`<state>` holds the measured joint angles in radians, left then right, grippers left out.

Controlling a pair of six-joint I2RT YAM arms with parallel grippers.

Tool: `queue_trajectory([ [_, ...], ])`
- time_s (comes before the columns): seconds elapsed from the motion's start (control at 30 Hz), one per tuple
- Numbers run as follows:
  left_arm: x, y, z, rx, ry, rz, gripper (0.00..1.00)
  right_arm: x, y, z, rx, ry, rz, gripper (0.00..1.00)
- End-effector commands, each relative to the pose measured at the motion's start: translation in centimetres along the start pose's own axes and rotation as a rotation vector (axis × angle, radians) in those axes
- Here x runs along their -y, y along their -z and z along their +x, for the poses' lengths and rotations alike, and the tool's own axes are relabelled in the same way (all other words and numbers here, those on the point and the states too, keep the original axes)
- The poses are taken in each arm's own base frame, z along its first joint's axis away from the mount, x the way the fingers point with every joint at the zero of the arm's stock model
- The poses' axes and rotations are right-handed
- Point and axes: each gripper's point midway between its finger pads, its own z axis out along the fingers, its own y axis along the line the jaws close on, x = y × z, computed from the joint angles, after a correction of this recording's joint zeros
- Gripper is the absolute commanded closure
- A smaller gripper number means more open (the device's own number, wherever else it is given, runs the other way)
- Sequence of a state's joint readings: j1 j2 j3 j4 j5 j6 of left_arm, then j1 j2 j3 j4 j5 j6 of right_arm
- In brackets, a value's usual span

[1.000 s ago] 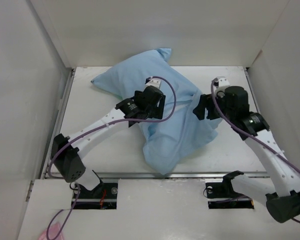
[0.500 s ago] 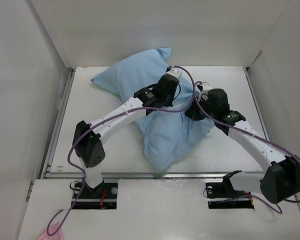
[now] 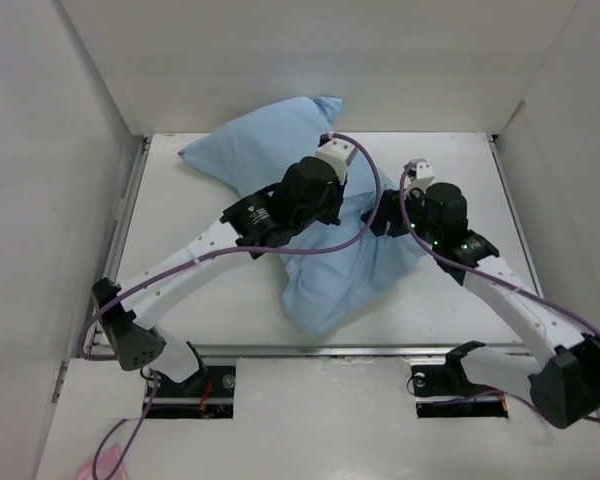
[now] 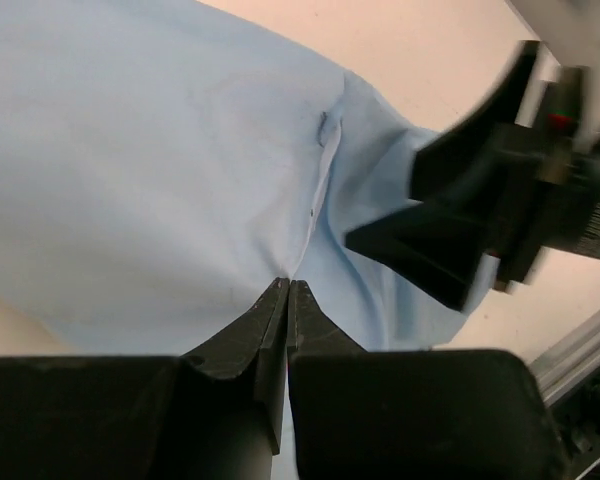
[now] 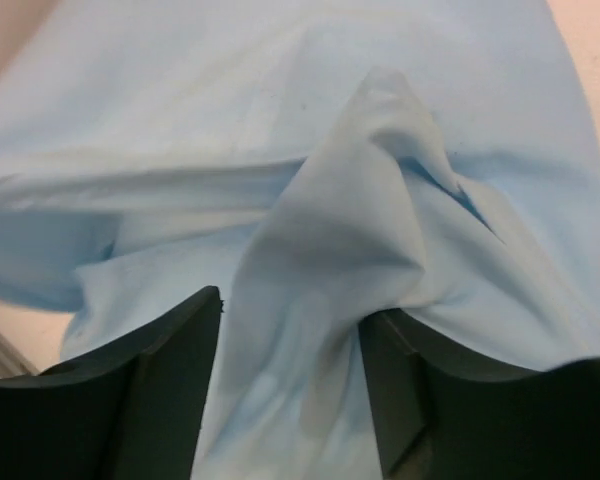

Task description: Put the pillow into the pillowcase

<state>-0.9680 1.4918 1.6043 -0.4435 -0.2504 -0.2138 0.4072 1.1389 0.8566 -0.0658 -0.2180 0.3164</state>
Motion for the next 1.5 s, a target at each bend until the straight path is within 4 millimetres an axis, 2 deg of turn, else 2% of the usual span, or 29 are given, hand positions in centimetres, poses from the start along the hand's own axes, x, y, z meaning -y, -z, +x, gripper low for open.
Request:
queue_trajectory([
  [0.0,-0.7,-0.2,-1.4,0.069,0.061,-0.05,1.0,-2.9,4.8,-4.1,0.077,0.121,-0.054,0.36],
  [0.03,-0.8,-0.4,-1.5,0.066,0.059,-0.062,1.0,-2.8,6.5,-4.2,0.077,0.13,-0.028,0.35],
  [0.1,-0.8,-0.7,-1.8,0.069,0.059,-0.073,1.0,-1.7,7.5,-4.8,0.101,0.127,0.053,0.33],
  [0.2,-0.6,-0.6,-2.4,0.086,0.047,-0.059,1.0,-0.5,7.6,-5.0,0.113,0.123,0.122,0.33],
  [0.27,-0.5,-0.8,-2.6,0.089,0.048,-0.058,1.0,0.5,6.3,-4.8,0.101,0.095,0.166,0.34],
  [0.33,-0.4,-0.6,-3.0,0.097,0.05,-0.055,1.0,0.6,5.5,-5.3,0.117,0.097,0.161,0.35],
  [0.47,-0.4,-1.1,-3.4,0.103,0.052,-0.065,1.0,0.7,3.3,-4.3,0.068,0.104,0.135,0.4],
  [0.53,-0.2,-1.2,-3.9,0.111,0.046,-0.063,1.0,0.9,2.2,-3.6,0.053,0.115,0.12,0.59],
  [0.63,0.2,-1.0,-4.2,0.118,0.045,-0.052,1.0,-0.8,0.2,-2.7,0.056,0.145,-0.02,1.0],
  [0.67,0.6,-1.2,-4.2,0.112,0.044,-0.036,1.0,-1.6,-0.3,-2.6,0.064,0.153,-0.078,1.0],
  [0.7,0.8,-1.2,-4.1,0.109,0.043,-0.024,1.0,-3.0,-0.7,-1.5,0.051,0.152,-0.168,1.0],
  [0.73,1.4,-1.0,-4.3,0.108,0.045,0.011,1.0,-4.3,-1.4,-2.9,0.133,0.167,-0.23,1.0],
  [0.8,2.3,-1.0,-4.1,0.096,0.042,0.056,1.0,-5.1,-2.2,-3.4,0.182,0.116,-0.285,1.0],
  [0.83,2.7,-0.5,-4.6,0.114,0.048,0.089,1.0,-5.8,-2.4,-5.3,0.265,0.122,-0.317,1.0],
  [0.87,3.7,-0.3,-4.0,0.096,0.043,0.152,1.0,-5.2,-4.0,-4.4,0.237,0.061,-0.307,1.0],
  [0.93,4.5,0.7,-4.1,0.102,0.035,0.211,1.0,-3.8,-5.5,-5.5,0.28,-0.002,-0.229,1.0],
  [1.0,5.1,1.2,-2.6,0.063,0.022,0.247,1.0,-2.5,-6.7,-6.3,0.323,-0.079,-0.164,1.0],
  [1.03,5.1,2.1,-2.4,0.064,0.022,0.267,1.0,-1.3,-6.8,-7.6,0.376,-0.116,-0.086,1.0],
  [1.07,5.5,2.6,-1.1,0.034,0.012,0.29,1.0,-0.3,-7.1,-7.8,0.381,-0.162,-0.028,1.0],
  [1.1,5.6,2.4,1.9,-0.041,0.014,0.313,1.0,0.7,-7.1,-7.7,0.388,-0.228,0.026,1.0],
  [1.13,5.1,3.1,2.9,-0.062,0.029,0.307,1.0,1.4,-6.8,-8.3,0.409,-0.246,0.068,1.0],
  [1.17,4.6,3.3,5.0,-0.122,0.073,0.288,1.0,2.4,-6.5,-8.5,0.428,-0.257,0.131,0.99],
  [1.2,3.6,2.7,9.5,-0.224,0.082,0.251,1.0,3.1,-5.8,-7.9,0.4,-0.263,0.179,0.94],
  [1.27,3.0,3.2,13.6,-0.313,0.123,0.241,1.0,3.5,-4.8,-8.0,0.391,-0.241,0.224,0.85],
  [1.3,2.8,3.2,15.8,-0.372,0.136,0.241,1.0,3.7,-4.3,-7.3,0.359,-0.242,0.241,0.79],
  [1.33,2.6,3.4,19.1,-0.459,0.157,0.245,1.0,2.8,-3.2,-8.0,0.361,-0.195,0.211,0.63],
  [1.4,2.4,3.3,21.9,-0.539,0.174,0.229,1.0,1.9,-2.2,-7.2,0.316,-0.179,0.175,0.47],
  [1.43,2.2,3.2,22.7,-0.561,0.182,0.217,1.0,1.8,-1.1,-6.3,0.268,-0.158,0.181,0.32],
  [1.47,2.2,3.2,23.1,-0.572,0.2,0.207,1.0,1.6,-0.4,-6.0,0.24,-0.118,0.182,0.27],
])
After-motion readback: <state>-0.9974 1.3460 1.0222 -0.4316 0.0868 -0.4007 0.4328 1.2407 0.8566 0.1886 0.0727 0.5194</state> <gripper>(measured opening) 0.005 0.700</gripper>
